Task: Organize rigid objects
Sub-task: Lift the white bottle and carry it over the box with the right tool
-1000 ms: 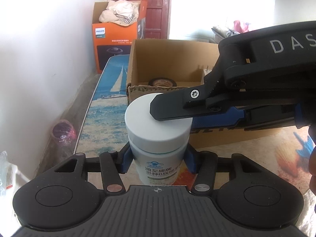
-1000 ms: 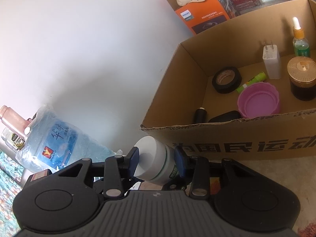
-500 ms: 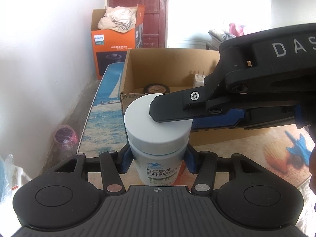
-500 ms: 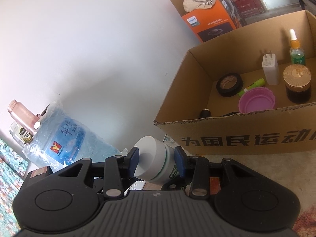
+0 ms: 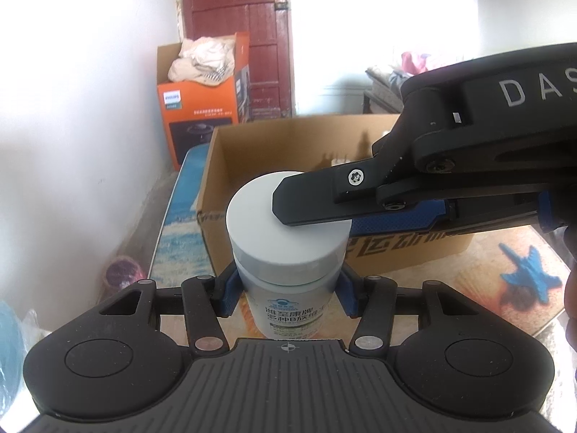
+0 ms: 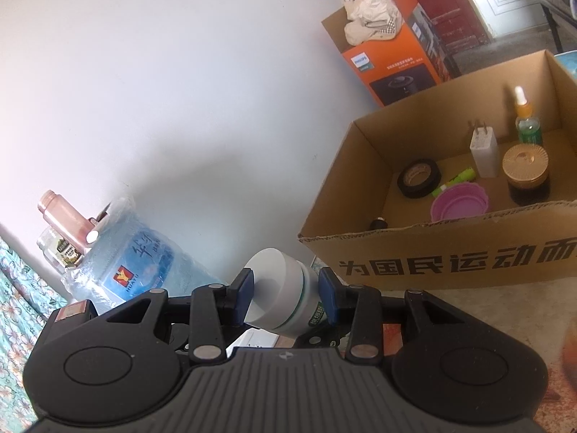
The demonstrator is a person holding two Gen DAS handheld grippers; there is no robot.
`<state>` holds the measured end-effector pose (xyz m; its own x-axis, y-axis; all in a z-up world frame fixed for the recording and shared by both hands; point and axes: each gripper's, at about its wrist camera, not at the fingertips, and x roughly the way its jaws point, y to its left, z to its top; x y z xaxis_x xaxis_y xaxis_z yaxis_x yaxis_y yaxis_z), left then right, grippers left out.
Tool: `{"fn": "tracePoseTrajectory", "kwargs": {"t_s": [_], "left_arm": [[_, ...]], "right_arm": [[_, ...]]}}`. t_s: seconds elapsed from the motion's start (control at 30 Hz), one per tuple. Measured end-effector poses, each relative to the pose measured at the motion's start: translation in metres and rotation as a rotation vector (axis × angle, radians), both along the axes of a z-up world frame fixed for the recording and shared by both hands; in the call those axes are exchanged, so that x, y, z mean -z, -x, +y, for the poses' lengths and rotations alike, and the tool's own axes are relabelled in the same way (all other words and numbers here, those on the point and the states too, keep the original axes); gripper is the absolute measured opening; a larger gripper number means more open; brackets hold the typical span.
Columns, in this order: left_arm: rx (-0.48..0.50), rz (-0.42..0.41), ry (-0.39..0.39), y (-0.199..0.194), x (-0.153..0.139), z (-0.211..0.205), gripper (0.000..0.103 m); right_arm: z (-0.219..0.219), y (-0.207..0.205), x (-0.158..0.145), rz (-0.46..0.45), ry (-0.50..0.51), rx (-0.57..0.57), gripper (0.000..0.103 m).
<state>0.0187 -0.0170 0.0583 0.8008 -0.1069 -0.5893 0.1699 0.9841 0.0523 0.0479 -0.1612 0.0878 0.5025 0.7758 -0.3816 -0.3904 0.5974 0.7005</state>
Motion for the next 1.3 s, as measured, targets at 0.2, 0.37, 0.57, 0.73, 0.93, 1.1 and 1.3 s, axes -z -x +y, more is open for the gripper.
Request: {"fn": "tracePoseTrajectory", "kwargs": {"t_s": [0.2, 0.37, 0.57, 0.73, 0.93, 1.1, 1.3], "left_arm": [[0.019, -0.048, -0.018, 0.005, -0.015, -0.012, 0.053], [0.055, -0.091, -0.019, 0.001, -0.033, -0.020, 0.053], [0.122, -0.113, -0.006, -0.028, -0.054, -0.036, 0.053], [0.194, -0.085, 0.009, -0.067, -0.055, -0.059, 0.053], [0.257, 0.028, 0.035, -0.116, -0.030, -0.091, 0.053], [0.285, 0.152, 0.036, -0.144, 0.005, -0.110, 0.053], [0.300, 0.272, 0.050, -0.156, 0.030, -0.111, 0.053]], "right_arm": [[-0.015, 0.010, -0.018, -0.055, -0.025, 0.019, 0.043], [-0.030, 0.014, -0.040, -0.120, -0.030, 0.042, 0.043], [-0.054, -0.001, -0.063, -0.159, -0.034, 0.078, 0.043], [-0.078, -0.025, -0.065, -0.150, -0.032, 0.129, 0.043], [-0.109, -0.065, -0.036, -0.070, -0.041, 0.177, 0.043], [-0.127, -0.095, 0.007, 0.025, -0.051, 0.196, 0.043], [-0.131, -0.112, 0.038, 0.069, -0.010, 0.197, 0.044]]}}
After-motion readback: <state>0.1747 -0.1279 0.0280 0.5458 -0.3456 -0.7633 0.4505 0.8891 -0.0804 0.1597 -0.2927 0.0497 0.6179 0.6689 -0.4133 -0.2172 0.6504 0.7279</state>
